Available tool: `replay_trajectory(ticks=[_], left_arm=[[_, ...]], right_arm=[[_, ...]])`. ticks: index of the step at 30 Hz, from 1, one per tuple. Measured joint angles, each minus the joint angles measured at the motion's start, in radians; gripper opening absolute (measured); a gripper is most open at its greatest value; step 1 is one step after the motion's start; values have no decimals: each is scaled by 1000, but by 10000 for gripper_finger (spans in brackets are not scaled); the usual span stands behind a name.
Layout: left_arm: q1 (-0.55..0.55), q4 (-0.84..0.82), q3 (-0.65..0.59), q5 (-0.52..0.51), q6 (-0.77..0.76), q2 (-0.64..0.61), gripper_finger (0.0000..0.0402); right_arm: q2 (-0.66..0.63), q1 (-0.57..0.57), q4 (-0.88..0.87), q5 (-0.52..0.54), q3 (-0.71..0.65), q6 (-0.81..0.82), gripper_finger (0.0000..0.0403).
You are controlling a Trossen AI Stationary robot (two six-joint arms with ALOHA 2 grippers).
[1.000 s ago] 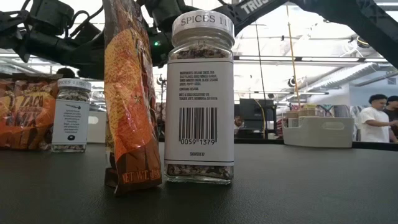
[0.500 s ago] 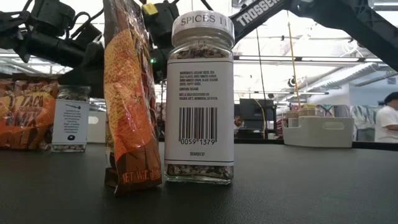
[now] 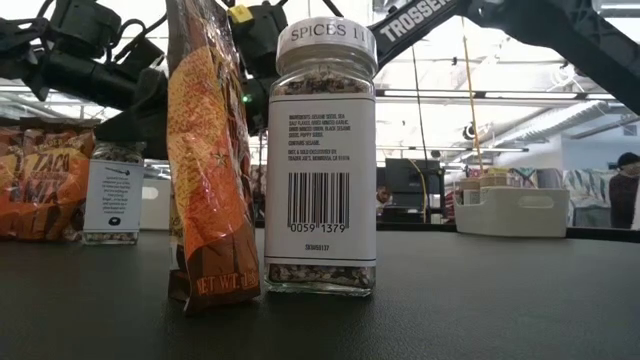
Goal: Sort spices by type
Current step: Put the white seasoning bottle into the right white bin
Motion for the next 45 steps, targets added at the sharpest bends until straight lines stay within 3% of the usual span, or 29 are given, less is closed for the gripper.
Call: replay_trajectory(ticks=[19, 28, 33, 40, 45], left_arm=[[0, -1, 0, 0, 0, 1, 338], [0, -1, 0, 0, 0, 1, 338], [0, -4, 0, 0, 0, 1, 338], [0, -7, 0, 0, 0, 1, 338], [0, -10, 0, 0, 0, 1, 338]], right_arm=[[12, 0, 14, 0, 0, 1, 196], [-23, -2, -25, -5, -1, -1, 205], [-129, -29, -142, -39, 0, -43, 202], [-299, -99, -427, -35, 0, -130, 200], [-412, -187, -650, -101, -4, -188, 199]])
